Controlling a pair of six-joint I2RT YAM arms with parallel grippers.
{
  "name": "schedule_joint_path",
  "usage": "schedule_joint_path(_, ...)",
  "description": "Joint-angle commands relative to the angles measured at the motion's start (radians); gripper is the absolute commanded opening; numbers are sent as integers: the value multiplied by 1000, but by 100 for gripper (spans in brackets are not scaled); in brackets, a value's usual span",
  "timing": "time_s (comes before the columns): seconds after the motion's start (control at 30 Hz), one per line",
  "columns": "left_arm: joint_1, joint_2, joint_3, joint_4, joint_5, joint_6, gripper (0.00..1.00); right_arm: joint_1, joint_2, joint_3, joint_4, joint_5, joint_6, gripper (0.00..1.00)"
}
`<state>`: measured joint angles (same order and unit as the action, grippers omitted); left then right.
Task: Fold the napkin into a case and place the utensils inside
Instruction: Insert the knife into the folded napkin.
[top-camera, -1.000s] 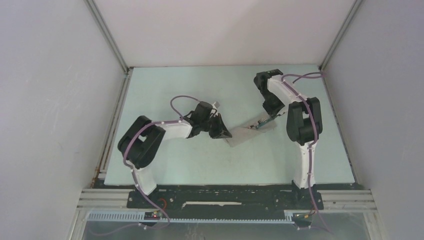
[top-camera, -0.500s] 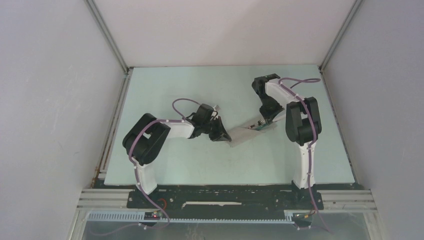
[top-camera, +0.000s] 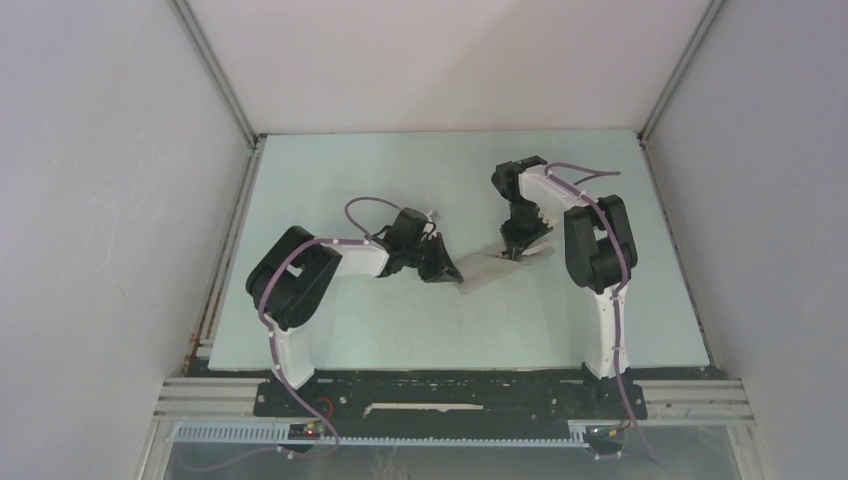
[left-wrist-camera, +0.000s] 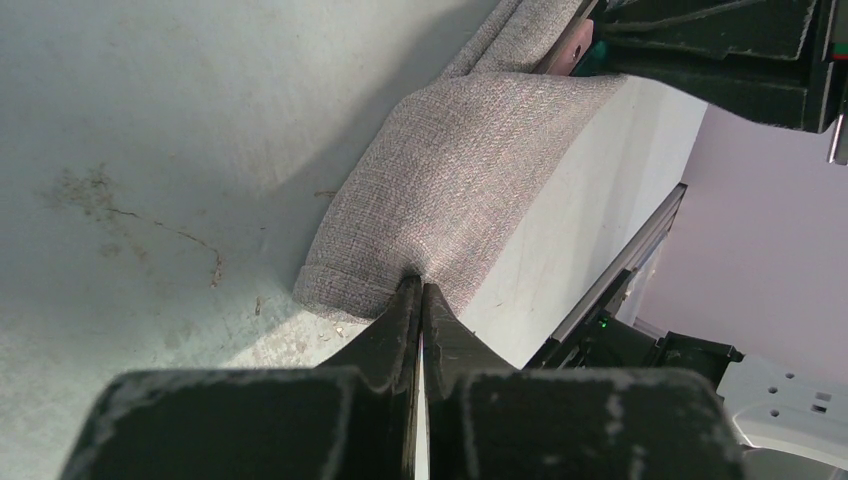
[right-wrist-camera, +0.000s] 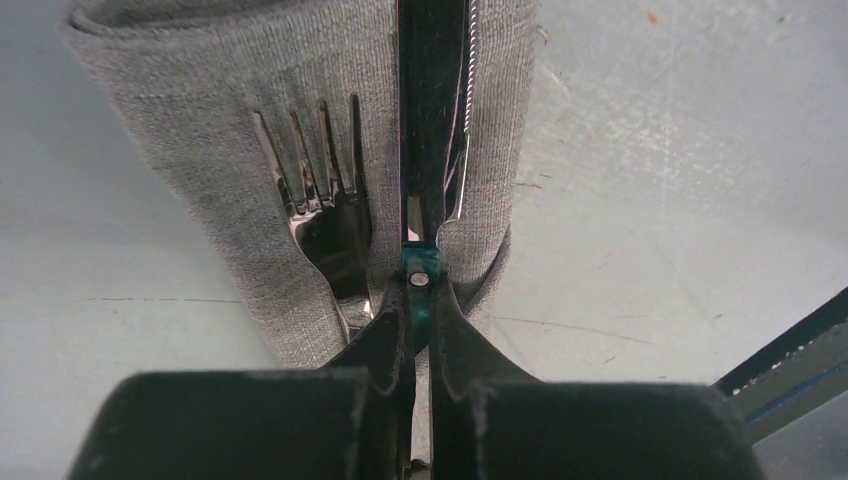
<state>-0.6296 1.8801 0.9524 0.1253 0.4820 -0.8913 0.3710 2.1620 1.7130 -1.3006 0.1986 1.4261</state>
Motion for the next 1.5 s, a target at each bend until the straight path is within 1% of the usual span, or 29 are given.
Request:
schedule_joint_path(0.0, 3, 7, 3, 18, -12, 2, 4, 17, -58, -21, 15, -65, 34, 0)
schedule_joint_path(0.63, 3, 16, 10, 20, -14, 8, 3, 81, -85, -28, 16, -87, 68, 0)
schedule_joint_path(0.7, 2, 15, 11, 20, -14, 8, 3, 84, -83, -24, 20, -87, 66, 6)
schedule_joint_path(0.83, 2, 12, 10, 20, -13, 9, 3, 75, -99, -25, 18, -33, 53, 30)
schedule_joint_path(0.93, 3, 9, 8, 20, -13, 11, 3, 54, -124, -35, 18, 0, 39, 42)
schedule_joint_path(1.0, 2, 9, 9, 20, -10, 11, 3, 39, -140, -46, 20, 24, 32, 51)
schedule_joint_path(1.03, 2, 9, 9, 20, -9, 11, 3, 32, -147, -50, 21, 37, 26, 53)
schedule_joint_path(1.2, 2, 4, 11, 20, -10, 12, 4, -12, -175, -73, 27, 90, 3, 55)
schedule_joint_path(1.33, 2, 4, 13, 20, -6, 12, 4, -50, -172, -84, 39, 123, -14, 55)
schedule_joint_path(1.47, 2, 3, 15, 20, -4, 13, 4, -82, -146, -74, 45, 121, -28, 55)
